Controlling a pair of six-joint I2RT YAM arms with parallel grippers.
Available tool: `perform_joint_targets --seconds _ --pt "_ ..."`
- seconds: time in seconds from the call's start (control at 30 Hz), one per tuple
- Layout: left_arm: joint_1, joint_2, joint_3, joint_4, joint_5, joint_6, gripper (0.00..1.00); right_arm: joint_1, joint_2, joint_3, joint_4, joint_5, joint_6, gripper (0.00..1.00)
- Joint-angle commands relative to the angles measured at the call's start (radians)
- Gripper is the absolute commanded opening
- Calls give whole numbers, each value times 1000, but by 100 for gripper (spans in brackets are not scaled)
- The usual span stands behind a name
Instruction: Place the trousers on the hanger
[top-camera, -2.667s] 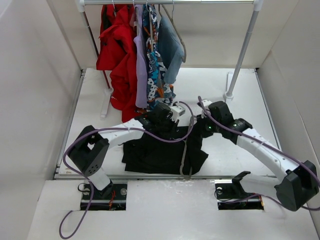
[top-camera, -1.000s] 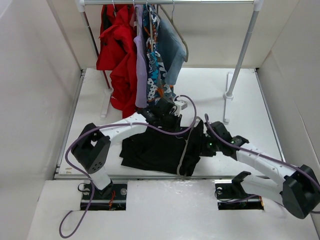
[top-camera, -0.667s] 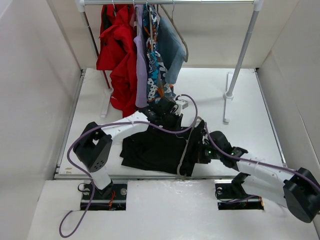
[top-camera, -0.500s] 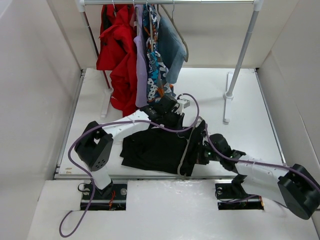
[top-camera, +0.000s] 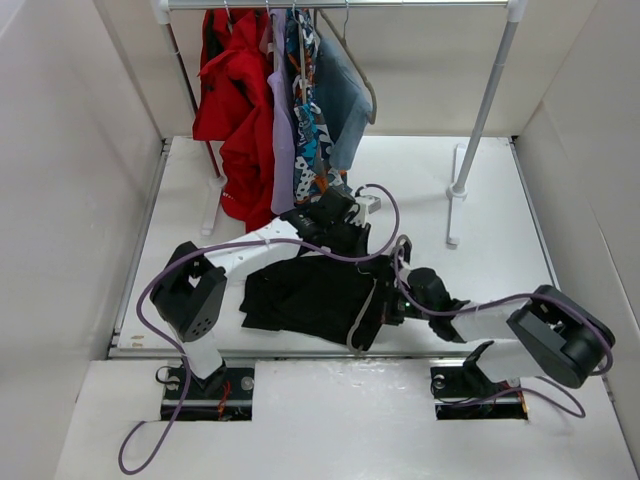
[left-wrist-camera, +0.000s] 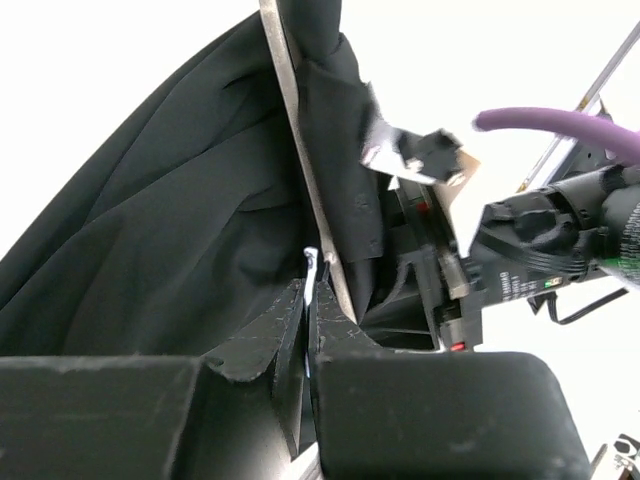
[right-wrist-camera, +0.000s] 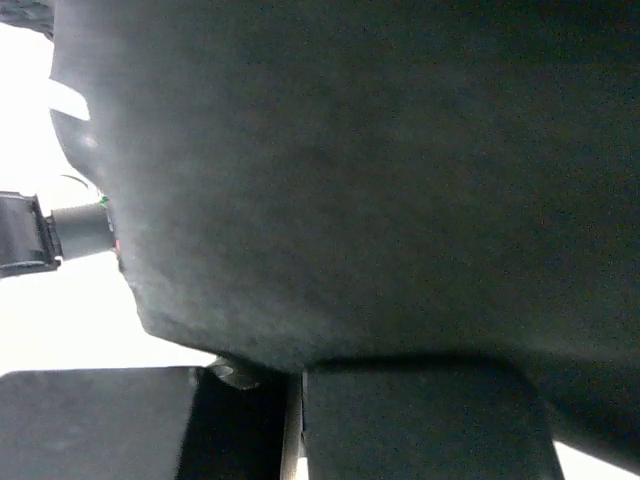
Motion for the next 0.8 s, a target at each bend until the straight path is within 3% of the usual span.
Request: perform_joint_targets --seconds 0.0,0.13,0.2,0.33,0.4,0.5,0.67,0.77 --pt "-16 -17 6 4 1 -7 0 12 -79 -39 3 53 18 1" --pt "-16 -40 -18 4 -43 14 0 12 -332 75 -452 170 -70 9" --pt "-16 -40 -28 4 -54 39 0 12 -473 171 -689 259 -96 20" --pt "-16 -49 -28 4 -79 60 0 12 -610 294 -977 406 -98 25" --pt "-16 -49 -28 4 -88 60 0 12 -610 335 -1027 469 -98 23" --pt "-16 -49 -28 4 -99 71 0 -7 -534 357 -1045 524 -119 13" --pt "-16 -49 -8 -5 -109 89 0 -120 -353 424 -907 438 -222 0" --pt "-16 -49 -8 -14 -120 99 0 -148 -285 446 -897 447 -231 0"
